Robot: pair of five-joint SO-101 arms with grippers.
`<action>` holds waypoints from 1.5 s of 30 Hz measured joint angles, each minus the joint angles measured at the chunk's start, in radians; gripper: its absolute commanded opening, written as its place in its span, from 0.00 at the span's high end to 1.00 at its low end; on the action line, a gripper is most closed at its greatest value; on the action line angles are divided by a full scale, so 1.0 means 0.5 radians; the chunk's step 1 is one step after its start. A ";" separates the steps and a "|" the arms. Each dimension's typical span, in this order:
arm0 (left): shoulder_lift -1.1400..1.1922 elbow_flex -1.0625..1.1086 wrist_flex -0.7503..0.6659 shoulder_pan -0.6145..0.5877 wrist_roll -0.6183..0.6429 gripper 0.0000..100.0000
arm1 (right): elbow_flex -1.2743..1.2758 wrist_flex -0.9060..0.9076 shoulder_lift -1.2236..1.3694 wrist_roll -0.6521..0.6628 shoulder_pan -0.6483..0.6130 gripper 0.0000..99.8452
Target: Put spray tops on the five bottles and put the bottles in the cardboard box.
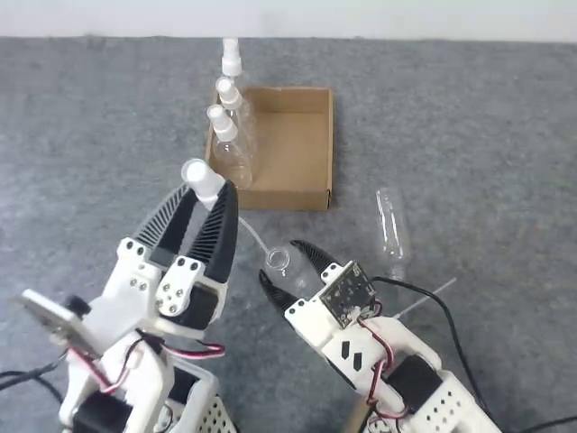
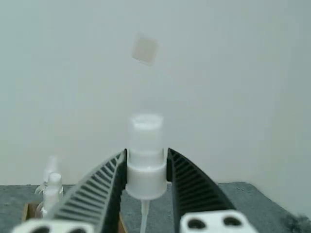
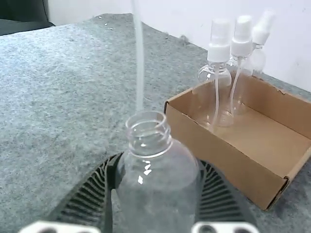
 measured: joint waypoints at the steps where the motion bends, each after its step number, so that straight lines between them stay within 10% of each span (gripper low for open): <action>1: 0.000 0.000 0.000 0.006 0.000 0.98 | 0.000 0.000 0.000 0.000 0.000 0.91; 45: 0.003 0.334 0.285 0.313 -0.301 0.85 | 0.000 0.000 0.000 0.000 0.086 0.91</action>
